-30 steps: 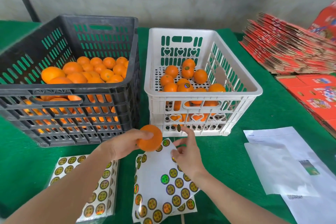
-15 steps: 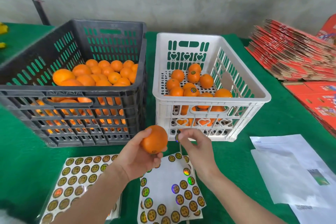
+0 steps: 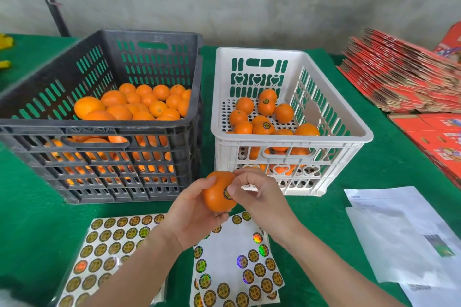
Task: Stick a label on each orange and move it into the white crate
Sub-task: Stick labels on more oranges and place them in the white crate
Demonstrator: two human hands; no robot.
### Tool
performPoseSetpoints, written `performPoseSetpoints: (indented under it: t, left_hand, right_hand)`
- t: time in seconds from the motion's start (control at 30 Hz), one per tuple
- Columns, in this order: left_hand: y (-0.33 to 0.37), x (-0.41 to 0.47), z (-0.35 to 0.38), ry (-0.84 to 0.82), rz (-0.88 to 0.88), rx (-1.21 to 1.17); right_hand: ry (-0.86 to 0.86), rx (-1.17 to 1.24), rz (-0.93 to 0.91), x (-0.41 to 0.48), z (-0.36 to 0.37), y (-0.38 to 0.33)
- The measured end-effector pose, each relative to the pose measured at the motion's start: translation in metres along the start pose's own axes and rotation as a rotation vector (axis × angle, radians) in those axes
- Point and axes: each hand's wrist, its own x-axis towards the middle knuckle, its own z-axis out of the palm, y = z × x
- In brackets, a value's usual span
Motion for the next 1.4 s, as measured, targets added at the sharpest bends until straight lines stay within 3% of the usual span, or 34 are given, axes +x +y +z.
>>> performPoseSetpoints:
  t: [0.23,0.5,0.6,0.8,0.87,0.93,1.07,1.17,1.23,1.3,1.33,1.4]
  left_hand:
    - [-0.001,-0.002,0.002,0.001,-0.003,-0.033]
    - [0.003,-0.005,0.011,-0.005,0.017,-0.051]
    - [0.007,-0.008,0.013,0.021,0.029,-0.04]
    - [0.01,-0.014,0.017,0.023,0.046,-0.02]
    - [0.013,-0.015,0.018,0.038,0.068,-0.008]
    - [0.016,-0.019,0.023,0.011,0.093,0.04]
    - [0.027,-0.027,0.046,0.068,0.248,0.338]
    - [0.059,-0.035,0.067,0.171,0.577,0.906]
    - [0.093,-0.034,0.072,0.314,0.867,1.212]
    - [0.132,-0.026,0.064,0.59,1.048,1.378]
    - [0.15,-0.02,0.056,0.746,1.025,1.461]
    - [0.177,-0.007,0.031,0.976,0.787,1.64]
  right_hand:
    - [0.02,-0.119,-0.077,-0.004,0.002,-0.001]
    - [0.18,-0.264,-0.269,-0.009,0.012,0.001]
    - [0.164,-0.146,-0.223,-0.007,0.007,-0.002]
    - [-0.074,0.538,0.167,-0.002,-0.017,-0.005]
    - [-0.048,0.487,0.094,-0.005,-0.019,-0.004]
    - [-0.052,0.223,-0.098,-0.011,-0.017,-0.008]
    - [-0.002,-0.24,-0.428,-0.011,-0.004,-0.022]
    - [0.162,-0.175,-0.58,0.009,-0.015,-0.043]
    - [0.24,-0.101,-0.564,0.032,-0.035,-0.061]
    - [0.28,-0.13,-0.453,0.068,-0.063,-0.073]
    - [0.275,-0.205,-0.377,0.089,-0.078,-0.074]
    - [0.215,-0.4,-0.197,0.132,-0.106,-0.068]
